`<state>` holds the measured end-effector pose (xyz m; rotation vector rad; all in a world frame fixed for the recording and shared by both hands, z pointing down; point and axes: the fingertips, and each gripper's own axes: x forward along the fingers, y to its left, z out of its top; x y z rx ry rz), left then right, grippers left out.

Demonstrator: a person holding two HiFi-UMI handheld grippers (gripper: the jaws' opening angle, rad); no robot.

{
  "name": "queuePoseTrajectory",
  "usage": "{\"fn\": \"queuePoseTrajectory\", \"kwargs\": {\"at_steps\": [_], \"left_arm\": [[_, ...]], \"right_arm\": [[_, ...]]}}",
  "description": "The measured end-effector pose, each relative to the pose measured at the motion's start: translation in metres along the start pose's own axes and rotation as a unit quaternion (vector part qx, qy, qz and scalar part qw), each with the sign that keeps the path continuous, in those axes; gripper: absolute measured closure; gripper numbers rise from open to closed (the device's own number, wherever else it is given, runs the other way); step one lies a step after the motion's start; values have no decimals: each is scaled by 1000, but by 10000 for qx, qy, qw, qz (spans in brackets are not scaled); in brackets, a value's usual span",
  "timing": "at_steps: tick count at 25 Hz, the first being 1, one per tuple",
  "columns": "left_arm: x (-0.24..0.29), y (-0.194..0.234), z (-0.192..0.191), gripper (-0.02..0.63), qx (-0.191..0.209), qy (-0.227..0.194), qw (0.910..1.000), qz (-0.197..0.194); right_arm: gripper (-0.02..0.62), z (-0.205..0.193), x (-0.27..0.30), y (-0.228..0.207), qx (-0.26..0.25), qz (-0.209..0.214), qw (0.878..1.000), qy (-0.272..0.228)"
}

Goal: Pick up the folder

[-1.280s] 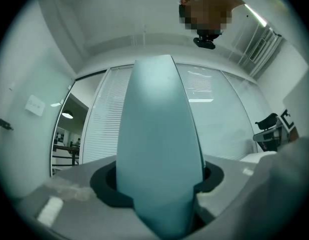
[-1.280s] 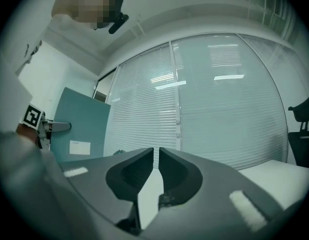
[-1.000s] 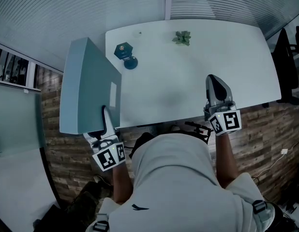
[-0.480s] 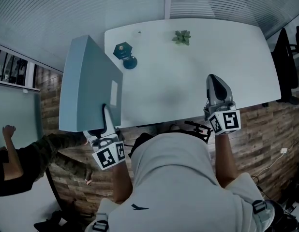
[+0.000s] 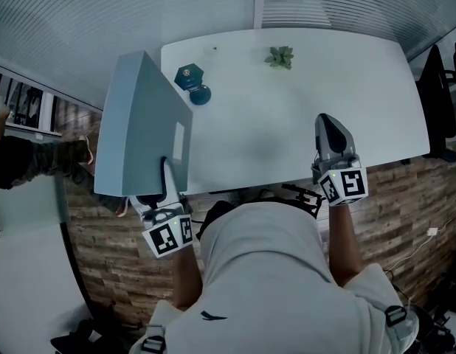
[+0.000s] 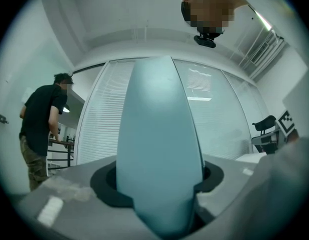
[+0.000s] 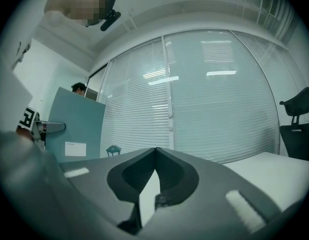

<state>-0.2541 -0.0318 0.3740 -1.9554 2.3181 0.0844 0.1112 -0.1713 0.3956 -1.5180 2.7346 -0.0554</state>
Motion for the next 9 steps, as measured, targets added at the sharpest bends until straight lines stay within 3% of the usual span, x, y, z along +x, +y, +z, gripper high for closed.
{"fn": "queuePoseTrajectory", "kwargs": {"at_steps": [9], "left_arm": [[-1,-2,2,301,87,43,9999,-28]], "right_arm": [[597,-1,-1,2,22,75,10000,58]]}}
